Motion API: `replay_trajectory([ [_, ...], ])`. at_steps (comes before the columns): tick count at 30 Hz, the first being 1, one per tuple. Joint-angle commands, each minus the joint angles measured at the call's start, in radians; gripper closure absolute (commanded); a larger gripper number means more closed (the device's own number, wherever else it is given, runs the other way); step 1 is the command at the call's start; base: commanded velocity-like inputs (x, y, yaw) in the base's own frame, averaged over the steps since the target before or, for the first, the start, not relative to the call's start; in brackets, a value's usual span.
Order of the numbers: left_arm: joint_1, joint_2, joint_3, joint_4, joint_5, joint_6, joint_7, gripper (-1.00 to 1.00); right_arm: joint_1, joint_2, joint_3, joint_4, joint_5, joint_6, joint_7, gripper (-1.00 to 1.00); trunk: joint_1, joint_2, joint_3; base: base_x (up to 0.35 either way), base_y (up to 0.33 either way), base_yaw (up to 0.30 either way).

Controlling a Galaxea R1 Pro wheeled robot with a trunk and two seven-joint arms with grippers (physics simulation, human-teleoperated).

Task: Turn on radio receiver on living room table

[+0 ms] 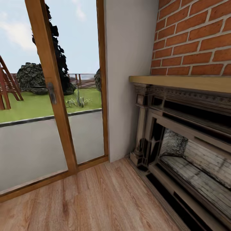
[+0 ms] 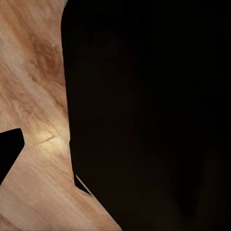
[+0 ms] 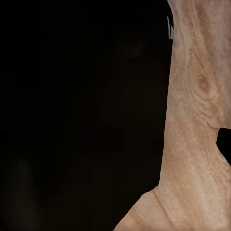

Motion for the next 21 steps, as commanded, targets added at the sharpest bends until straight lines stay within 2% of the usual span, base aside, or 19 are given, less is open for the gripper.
replay_trajectory([
  [1, 0.001, 0.001, 0.004, -0.005, 0.000, -0.001, -0.001, -1.00, 0.000, -0.002, 0.001, 0.000, 0.000, 0.003, 0.001, -1.00, 0.000, 0.000, 0.000, 0.000, 0.000, 0.000],
  [11, 0.001, -0.001, 0.007, -0.028, 0.006, -0.018, 0.001, -1.00, 0.000, -0.003, -0.005, 0.000, -0.001, 0.003, -0.008, -1.00, 0.000, 0.000, 0.000, 0.000, 0.000, 0.005],
  [21, 0.001, -0.002, 0.007, -0.035, 0.011, -0.020, 0.002, -1.00, 0.000, -0.003, -0.005, 0.000, 0.000, 0.003, -0.009, -1.00, 0.000, 0.000, 0.000, 0.000, 0.000, 0.231],
])
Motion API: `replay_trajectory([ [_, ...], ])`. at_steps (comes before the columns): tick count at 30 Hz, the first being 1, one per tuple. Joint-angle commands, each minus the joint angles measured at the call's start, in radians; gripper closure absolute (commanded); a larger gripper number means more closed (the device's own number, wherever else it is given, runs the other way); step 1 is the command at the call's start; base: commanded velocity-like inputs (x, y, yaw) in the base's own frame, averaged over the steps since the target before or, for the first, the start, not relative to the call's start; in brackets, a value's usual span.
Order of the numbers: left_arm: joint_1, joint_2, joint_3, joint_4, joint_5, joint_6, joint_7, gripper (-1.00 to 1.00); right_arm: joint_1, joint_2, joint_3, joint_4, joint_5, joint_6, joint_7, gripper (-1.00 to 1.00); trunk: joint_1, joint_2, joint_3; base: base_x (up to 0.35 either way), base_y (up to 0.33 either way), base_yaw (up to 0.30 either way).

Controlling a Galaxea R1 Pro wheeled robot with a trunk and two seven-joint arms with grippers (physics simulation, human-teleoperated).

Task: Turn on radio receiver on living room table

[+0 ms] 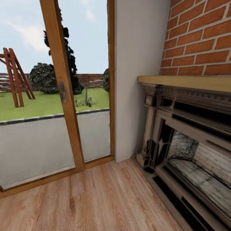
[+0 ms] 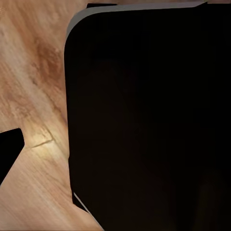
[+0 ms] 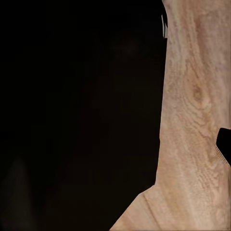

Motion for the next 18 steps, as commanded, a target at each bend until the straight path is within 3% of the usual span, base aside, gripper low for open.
replay_trajectory([
  [1, 0.000, 0.000, 0.000, 0.000, 0.000, 0.000, 0.000, -1.00, 0.000, 0.000, 0.000, 0.000, 0.000, 0.000, 0.000, -1.00, 0.000, 0.000, 0.000, 0.000, 0.000, 0.270],
  [18, 0.000, 0.000, 0.000, 0.000, 0.001, 0.000, 0.000, -1.00, 0.000, 0.000, 0.000, 0.000, -0.001, -0.001, -0.001, -1.00, 0.000, 0.000, 0.000, 0.000, 0.000, 0.271],
])
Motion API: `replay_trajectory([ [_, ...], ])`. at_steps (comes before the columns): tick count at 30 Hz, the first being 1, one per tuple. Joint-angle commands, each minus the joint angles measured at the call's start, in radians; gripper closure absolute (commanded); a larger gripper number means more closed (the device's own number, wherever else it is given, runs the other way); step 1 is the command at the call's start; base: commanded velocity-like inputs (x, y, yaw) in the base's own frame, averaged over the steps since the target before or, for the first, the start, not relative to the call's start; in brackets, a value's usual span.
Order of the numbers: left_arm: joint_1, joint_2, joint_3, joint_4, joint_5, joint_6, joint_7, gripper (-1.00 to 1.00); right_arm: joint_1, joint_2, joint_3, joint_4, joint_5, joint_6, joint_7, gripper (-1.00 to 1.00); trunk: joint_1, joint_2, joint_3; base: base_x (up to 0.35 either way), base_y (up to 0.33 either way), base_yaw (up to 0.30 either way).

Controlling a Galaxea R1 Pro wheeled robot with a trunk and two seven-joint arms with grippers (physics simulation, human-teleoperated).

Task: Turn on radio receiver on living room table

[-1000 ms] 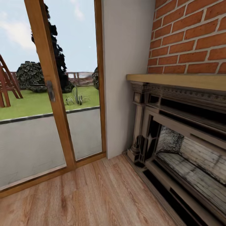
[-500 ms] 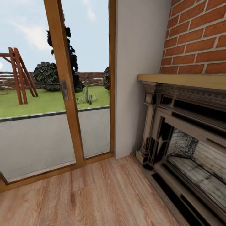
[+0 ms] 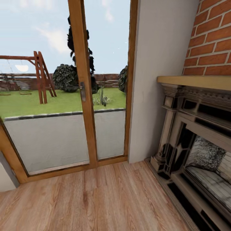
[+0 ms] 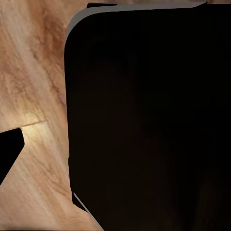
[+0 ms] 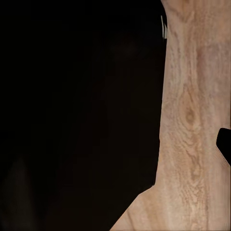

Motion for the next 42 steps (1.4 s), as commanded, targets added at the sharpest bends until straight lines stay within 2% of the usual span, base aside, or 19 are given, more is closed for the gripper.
replay_trajectory([
  [1, 0.000, 0.000, 0.000, 0.000, 0.000, 0.000, 0.000, -1.00, 0.000, 0.000, 0.000, 0.000, 0.000, 0.000, -0.001, -1.00, 0.000, 0.000, 0.000, 0.000, 0.000, 0.272],
  [42, 0.000, 0.003, 0.000, -0.002, 0.002, 0.000, 0.000, -1.00, 0.000, 0.000, -0.001, 0.000, 0.000, -0.016, -0.004, -1.00, 0.000, 0.000, 0.000, 0.000, 0.000, 0.272],
])
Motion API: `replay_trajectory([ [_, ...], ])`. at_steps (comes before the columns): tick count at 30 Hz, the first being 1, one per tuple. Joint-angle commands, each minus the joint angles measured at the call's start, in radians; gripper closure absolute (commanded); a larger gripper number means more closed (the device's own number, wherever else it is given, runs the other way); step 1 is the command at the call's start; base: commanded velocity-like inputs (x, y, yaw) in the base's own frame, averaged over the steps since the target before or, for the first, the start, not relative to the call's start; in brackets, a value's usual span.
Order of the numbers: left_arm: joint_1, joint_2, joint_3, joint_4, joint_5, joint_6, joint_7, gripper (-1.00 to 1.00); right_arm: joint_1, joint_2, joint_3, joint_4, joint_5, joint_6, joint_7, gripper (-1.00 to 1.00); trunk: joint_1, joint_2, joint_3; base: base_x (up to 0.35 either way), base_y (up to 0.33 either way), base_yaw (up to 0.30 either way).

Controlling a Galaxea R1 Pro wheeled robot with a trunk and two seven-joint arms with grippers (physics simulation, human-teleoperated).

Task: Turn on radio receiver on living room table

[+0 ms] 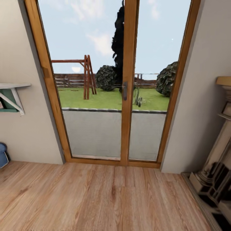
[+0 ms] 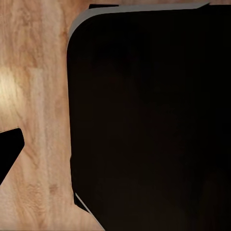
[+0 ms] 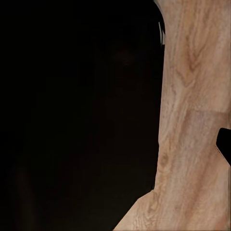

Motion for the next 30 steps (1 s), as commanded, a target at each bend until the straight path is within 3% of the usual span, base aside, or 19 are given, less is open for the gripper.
replay_trajectory([
  [1, 0.000, 0.000, 0.000, 0.000, 0.000, 0.000, 0.000, -1.00, 0.000, 0.000, 0.000, 0.000, 0.000, -0.001, 0.000, -1.00, 0.000, 0.000, 0.000, 0.000, 0.000, 0.272],
  [30, 0.000, 0.000, 0.000, 0.000, 0.000, 0.000, 0.001, -1.00, 0.000, 0.000, 0.000, 0.000, 0.000, -0.004, 0.000, -1.00, 0.000, 0.000, 0.000, 0.000, 0.000, 0.272],
])
